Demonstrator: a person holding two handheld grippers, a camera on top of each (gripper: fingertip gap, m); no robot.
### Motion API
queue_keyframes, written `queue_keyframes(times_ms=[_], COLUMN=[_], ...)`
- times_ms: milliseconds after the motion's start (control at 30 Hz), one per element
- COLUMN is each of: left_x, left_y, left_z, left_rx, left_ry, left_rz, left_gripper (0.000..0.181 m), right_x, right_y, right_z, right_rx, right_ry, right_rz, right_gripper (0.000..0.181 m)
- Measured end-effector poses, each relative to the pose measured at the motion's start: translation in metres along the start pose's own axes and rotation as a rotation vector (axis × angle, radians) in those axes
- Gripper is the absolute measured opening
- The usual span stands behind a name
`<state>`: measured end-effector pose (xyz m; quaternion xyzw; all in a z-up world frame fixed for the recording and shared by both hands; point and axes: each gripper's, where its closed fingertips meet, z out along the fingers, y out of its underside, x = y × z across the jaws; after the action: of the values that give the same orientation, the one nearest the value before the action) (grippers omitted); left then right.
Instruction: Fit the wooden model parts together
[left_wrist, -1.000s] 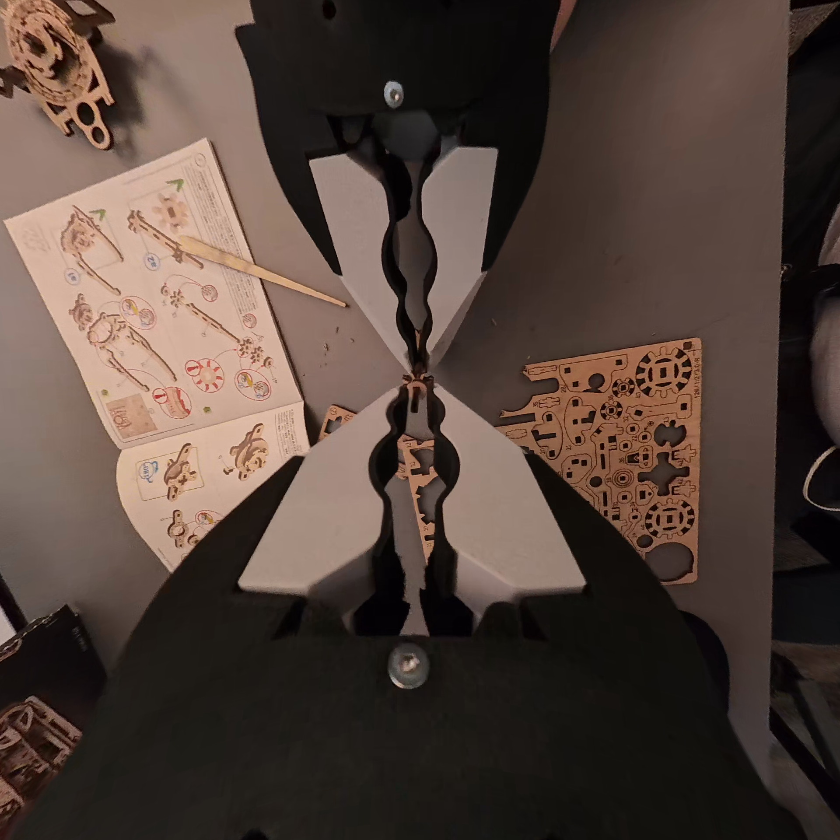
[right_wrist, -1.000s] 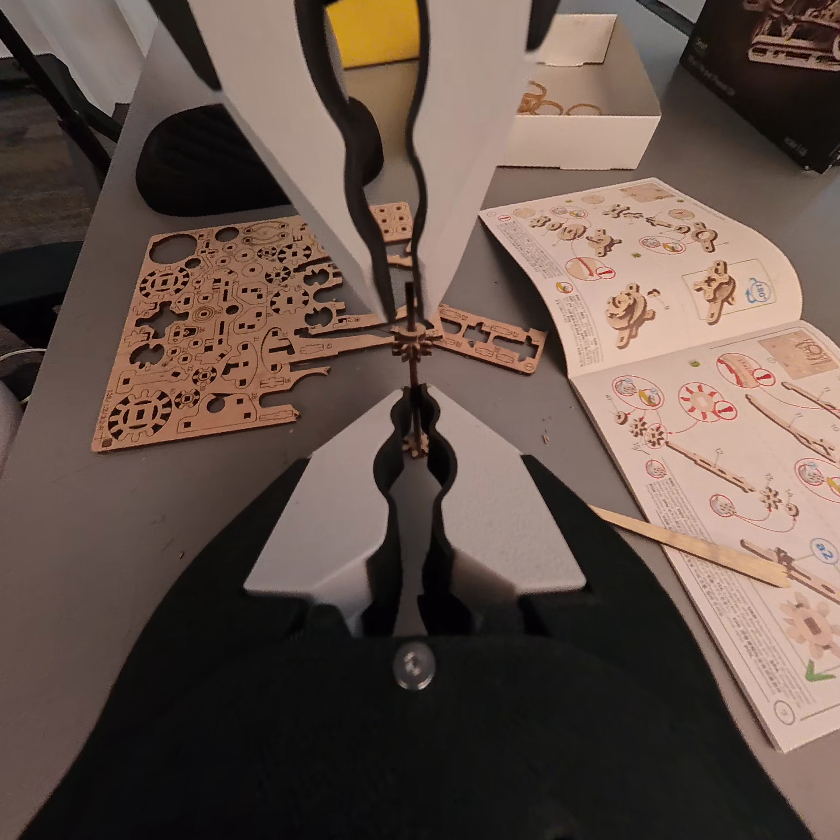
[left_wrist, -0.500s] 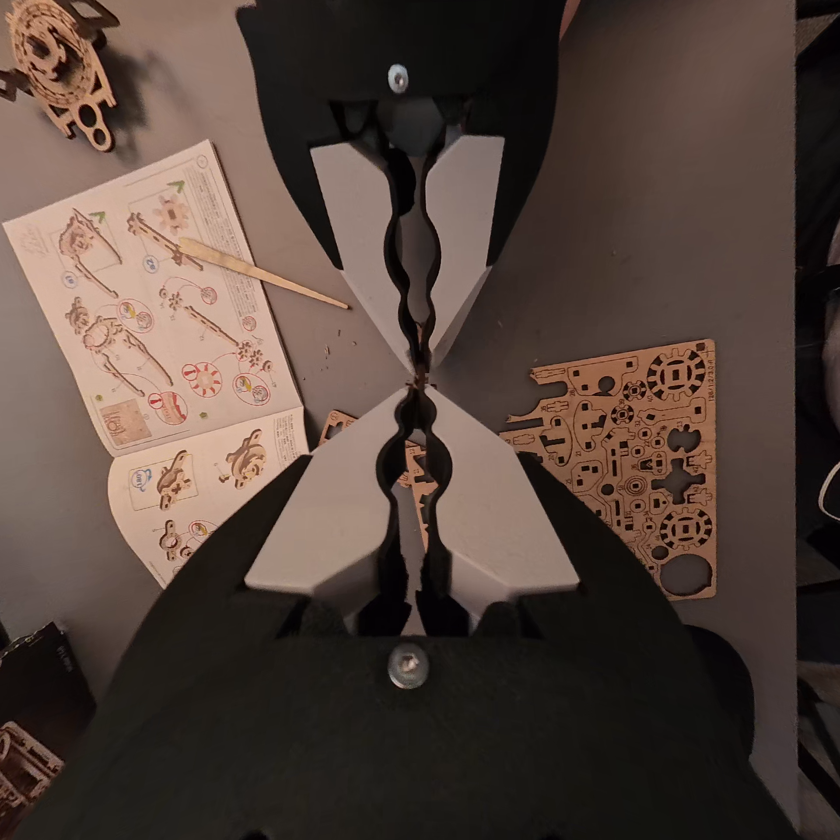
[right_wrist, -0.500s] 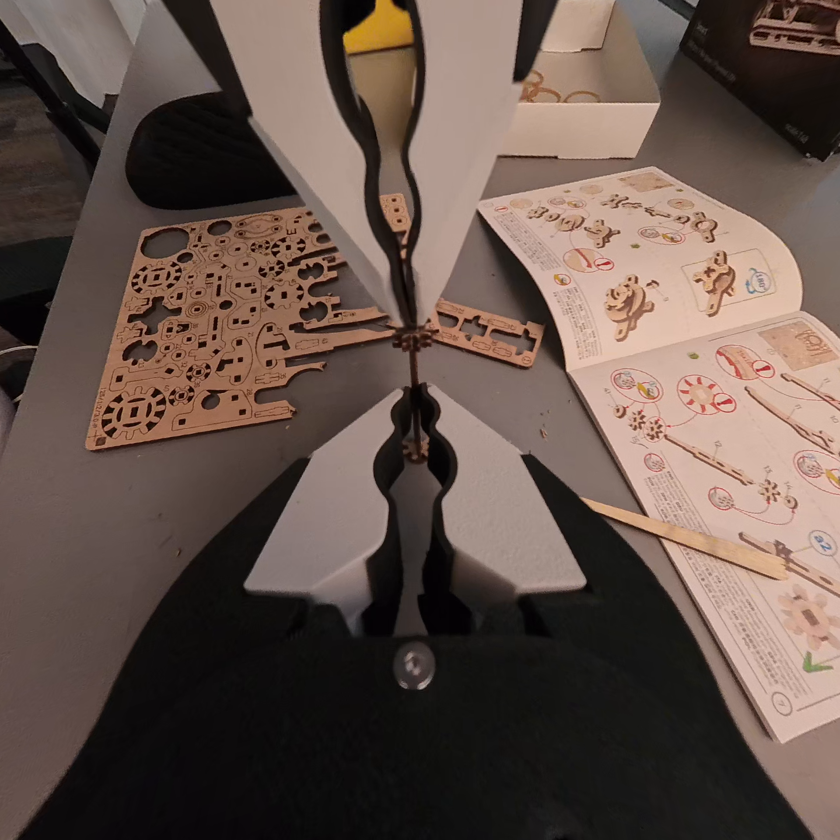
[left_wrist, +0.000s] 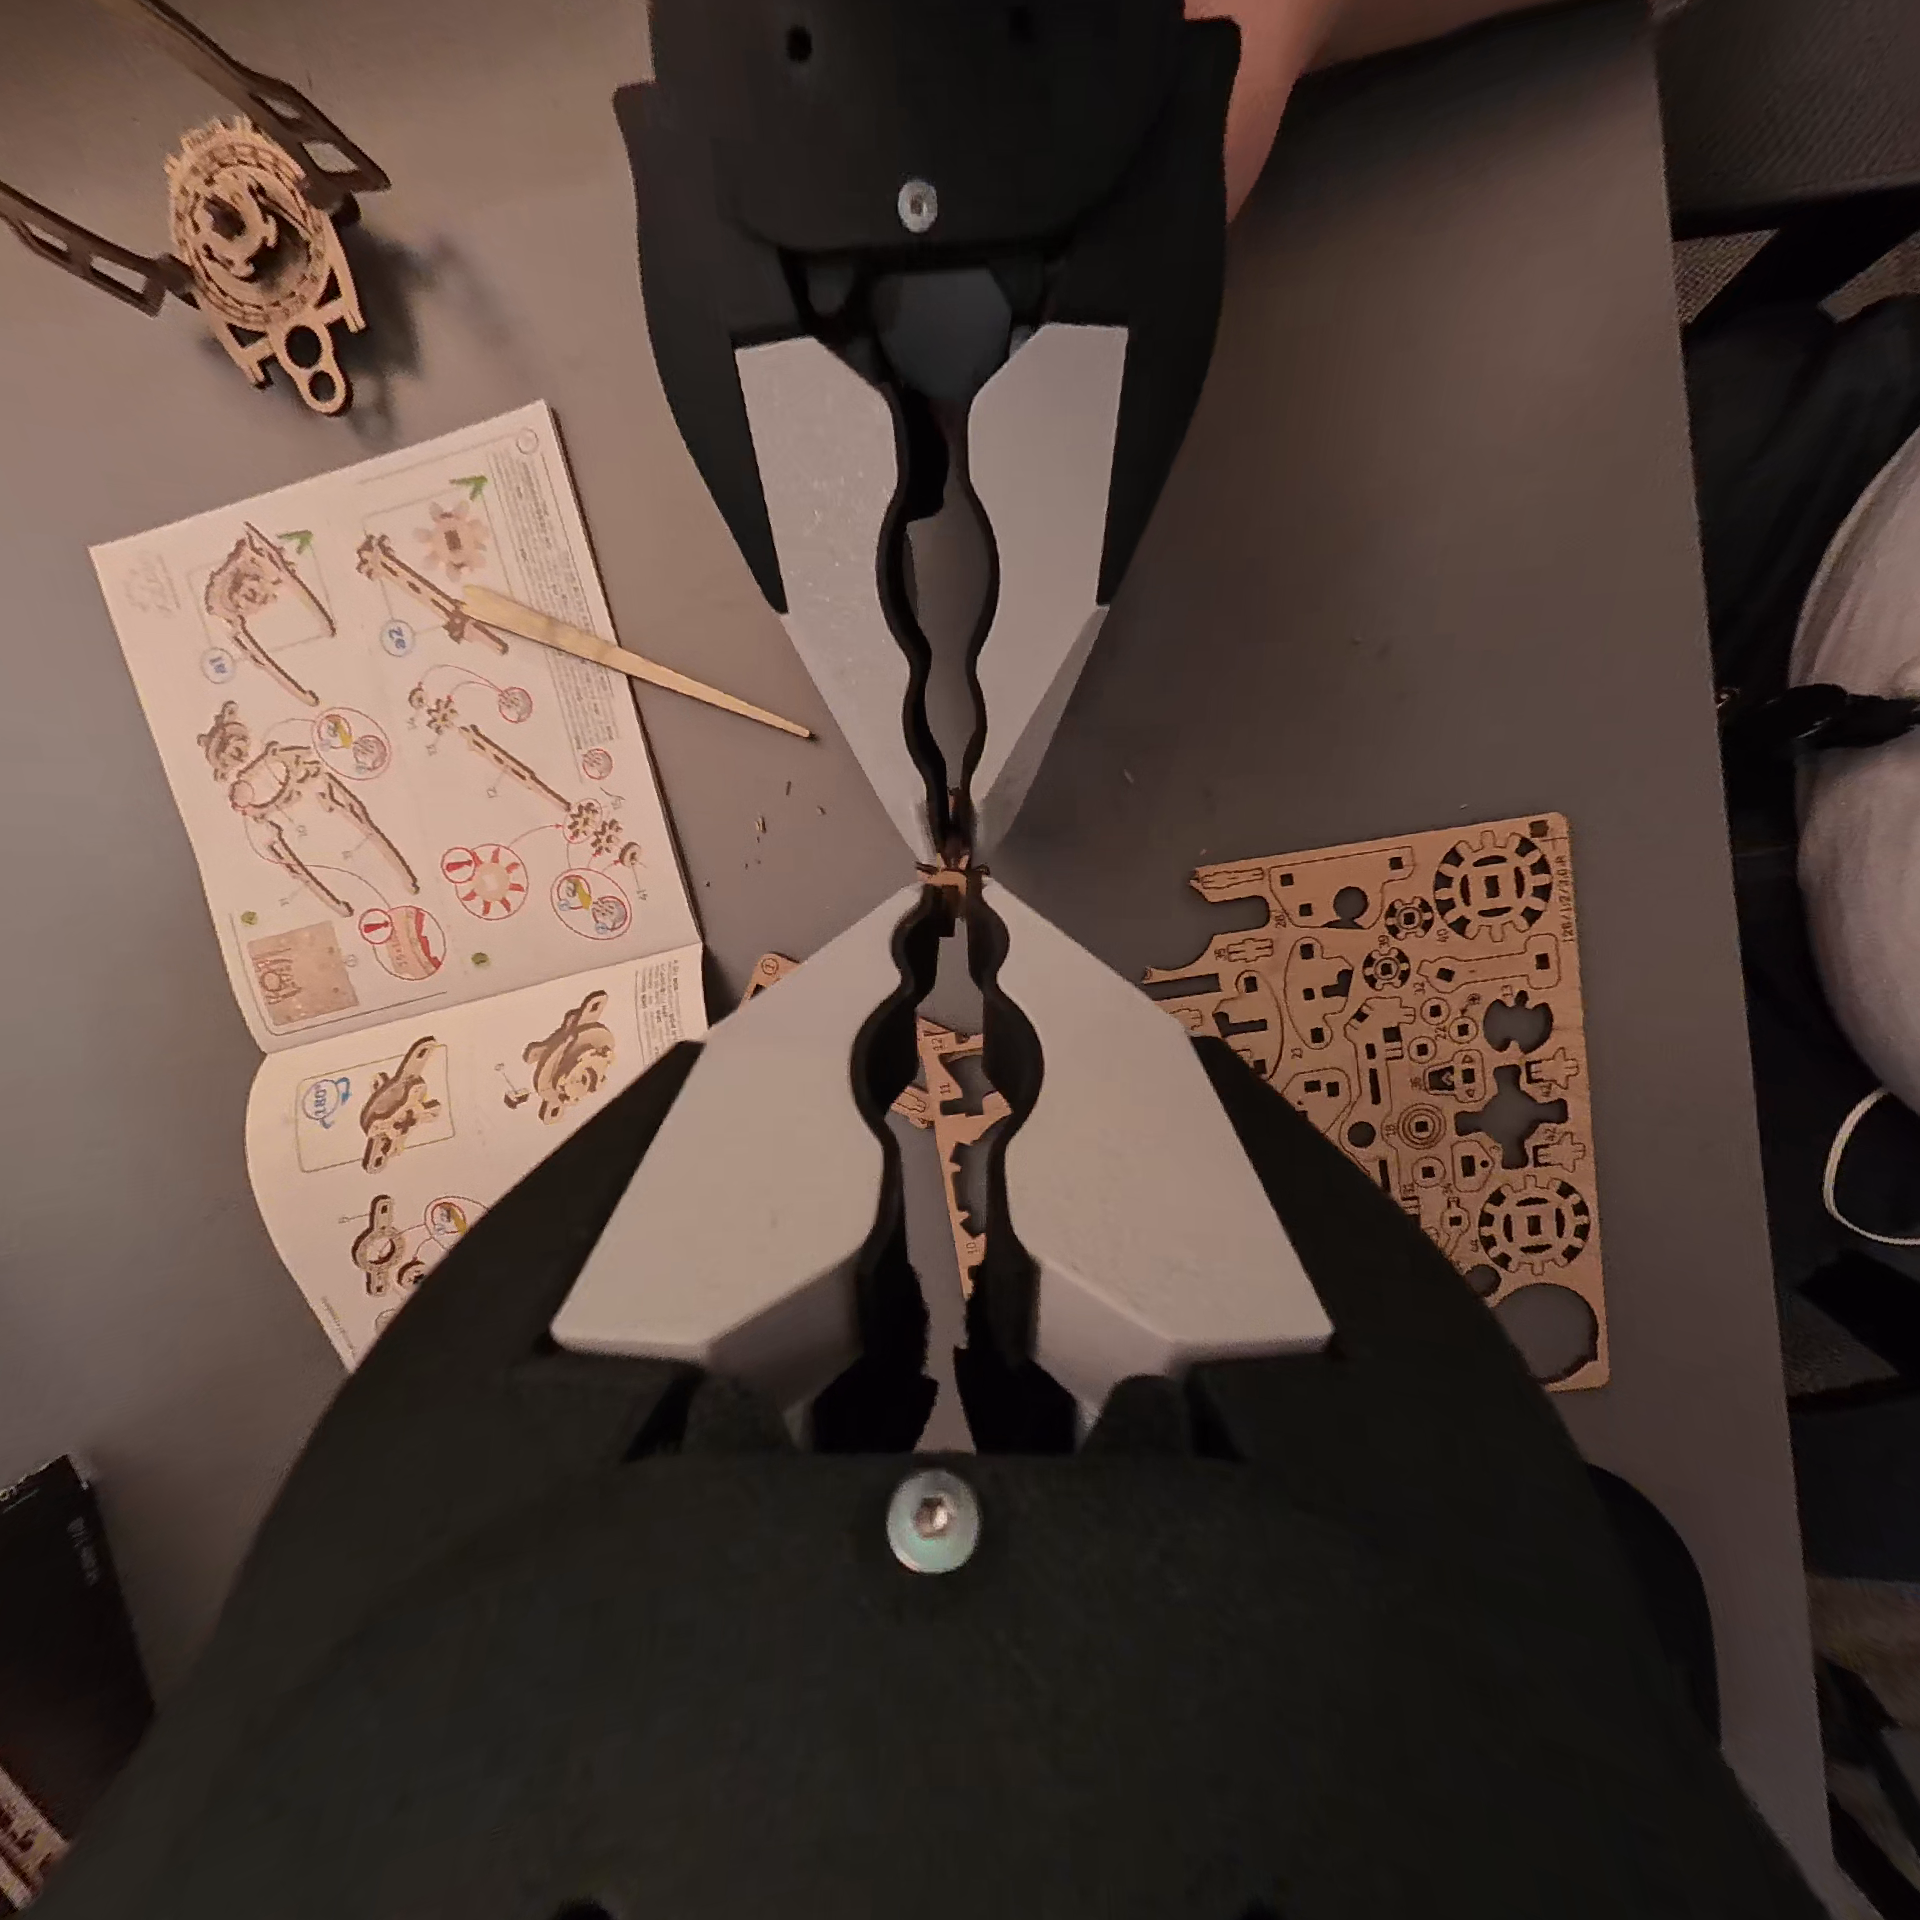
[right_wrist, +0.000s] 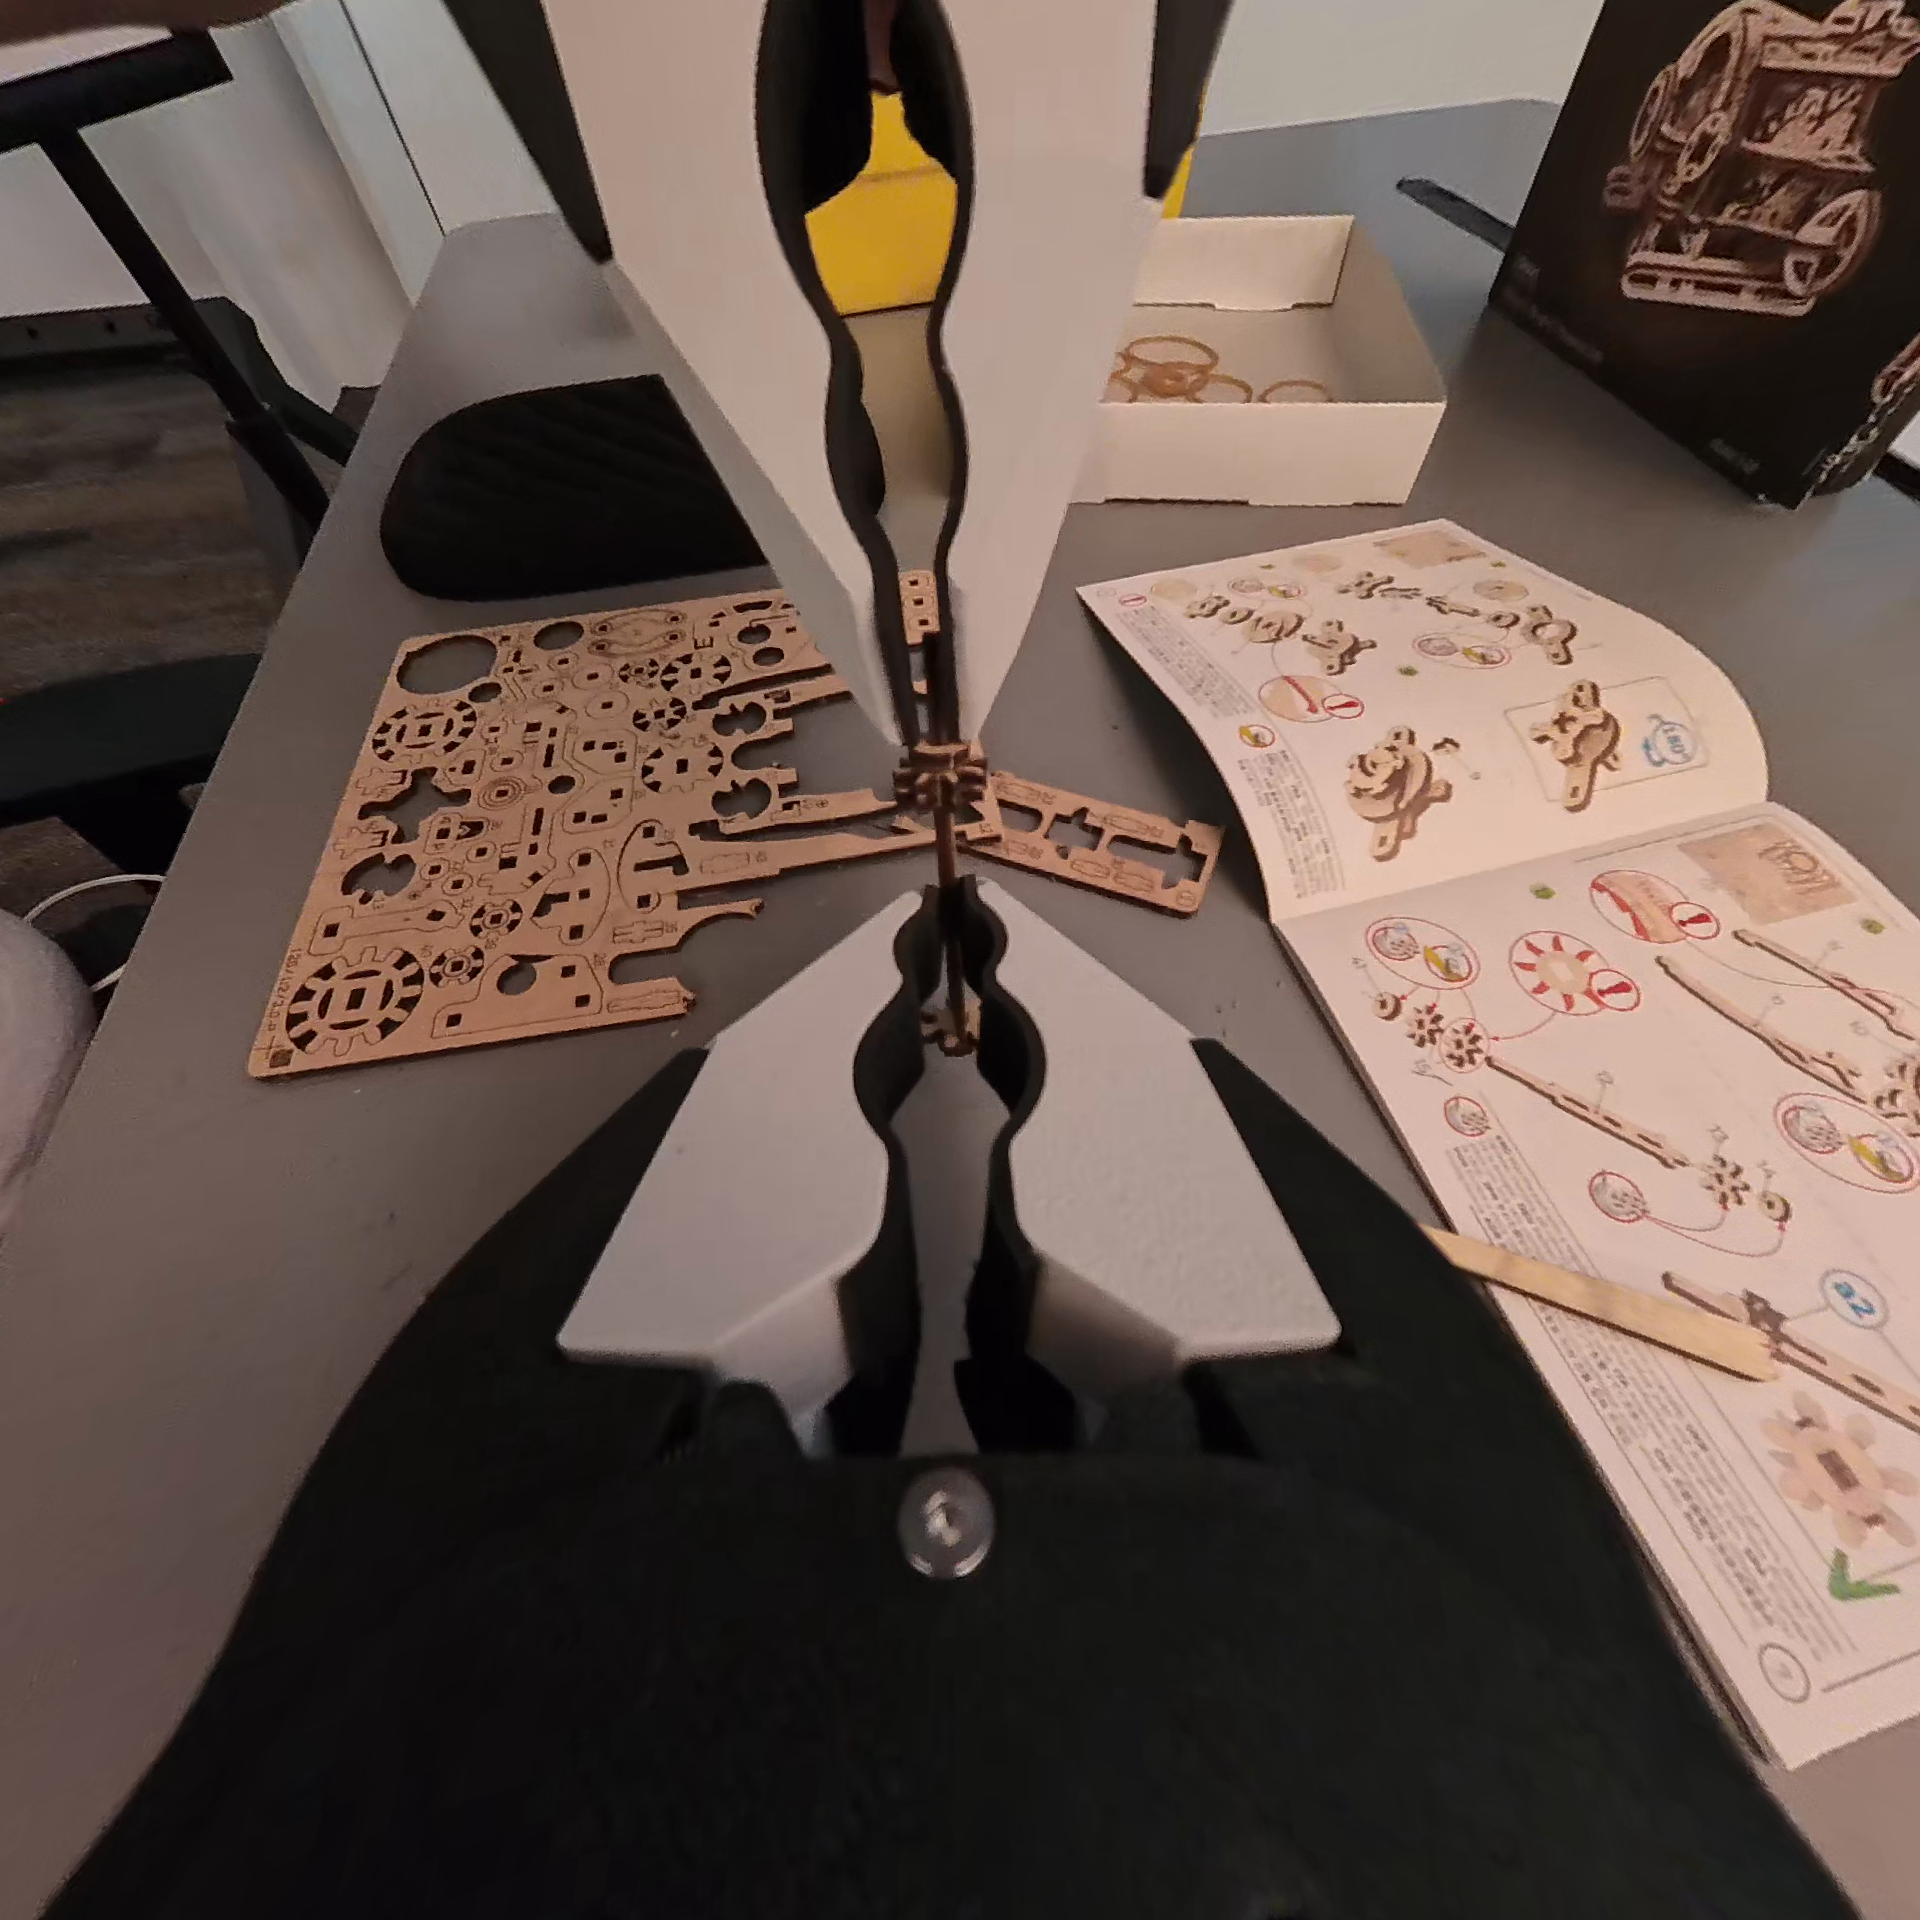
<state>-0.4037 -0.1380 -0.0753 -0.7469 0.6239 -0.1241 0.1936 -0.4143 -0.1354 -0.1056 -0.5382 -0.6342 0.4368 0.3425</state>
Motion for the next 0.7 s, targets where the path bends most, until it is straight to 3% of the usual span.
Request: queue_keyframes(times_ms=[400,700], left_x=[0.006,0.007], left_y=[0.003,0.0], left_z=[0.012,0.011], left_rx=[-0.142,-0.141], left_ry=[0.011,0.012], left_rz=[0.081,0.112], left_gripper=[0.001,0.006], right_x=[-0.005,-0.007], right_y=[0.012,0.013], right_z=[0.008,0.007], right_rx=[-0.097,-0.097], right_ry=[-0.007,-0.015], right_rz=[-0.033,-0.05], right_gripper=[0.001,0.001])
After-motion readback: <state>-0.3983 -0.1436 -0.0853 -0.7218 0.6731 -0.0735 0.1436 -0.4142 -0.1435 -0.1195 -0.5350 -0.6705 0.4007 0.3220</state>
